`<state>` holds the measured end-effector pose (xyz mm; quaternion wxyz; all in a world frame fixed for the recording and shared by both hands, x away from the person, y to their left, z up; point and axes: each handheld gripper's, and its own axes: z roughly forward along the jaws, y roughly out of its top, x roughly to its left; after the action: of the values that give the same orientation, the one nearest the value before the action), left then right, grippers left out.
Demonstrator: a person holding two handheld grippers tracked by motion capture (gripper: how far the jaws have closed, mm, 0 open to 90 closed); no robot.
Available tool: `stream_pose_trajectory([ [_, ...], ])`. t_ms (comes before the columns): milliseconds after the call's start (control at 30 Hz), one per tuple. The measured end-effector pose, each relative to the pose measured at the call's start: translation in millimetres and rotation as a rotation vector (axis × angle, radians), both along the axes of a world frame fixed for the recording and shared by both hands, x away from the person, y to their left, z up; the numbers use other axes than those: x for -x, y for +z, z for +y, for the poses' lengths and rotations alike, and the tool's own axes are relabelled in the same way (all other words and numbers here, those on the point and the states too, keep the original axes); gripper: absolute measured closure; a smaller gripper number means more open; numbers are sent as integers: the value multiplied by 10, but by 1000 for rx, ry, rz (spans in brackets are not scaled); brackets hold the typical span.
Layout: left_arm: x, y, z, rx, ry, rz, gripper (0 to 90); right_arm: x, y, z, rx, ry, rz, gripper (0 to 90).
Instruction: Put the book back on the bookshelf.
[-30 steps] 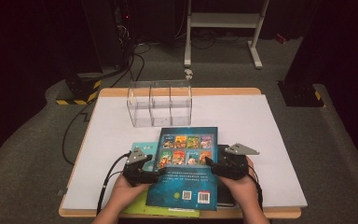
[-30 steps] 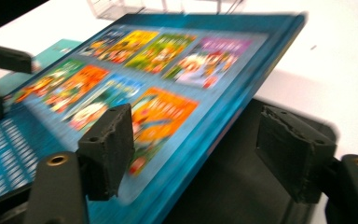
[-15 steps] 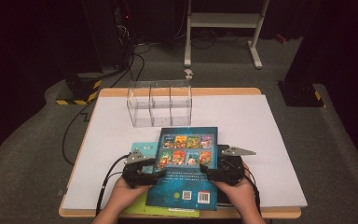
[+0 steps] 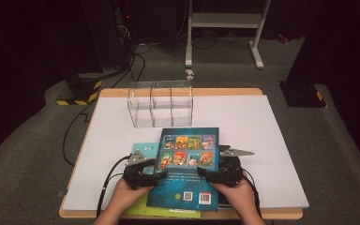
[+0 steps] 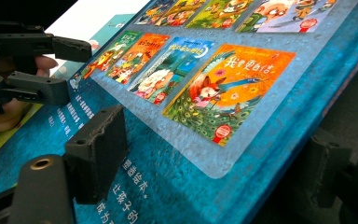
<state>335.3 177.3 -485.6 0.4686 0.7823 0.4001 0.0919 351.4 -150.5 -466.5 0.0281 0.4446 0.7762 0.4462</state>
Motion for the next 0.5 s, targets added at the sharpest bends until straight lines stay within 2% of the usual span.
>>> stream_pose_trajectory([
  [133, 19, 24, -24, -29, 6, -16, 244, 1, -4, -12, -5, 1, -7, 232],
  [300, 13, 25, -19, -36, 13, -4, 229, 2, 8, -49, -15, -5, -10, 310],
  [333, 11, 24, -16, -36, 13, -3, 219, 17, 27, -68, -14, -2, -27, 345],
  [500, -1, 18, 4, -26, 14, 5, 206, 37, 57, -81, -9, -3, -59, 376],
])
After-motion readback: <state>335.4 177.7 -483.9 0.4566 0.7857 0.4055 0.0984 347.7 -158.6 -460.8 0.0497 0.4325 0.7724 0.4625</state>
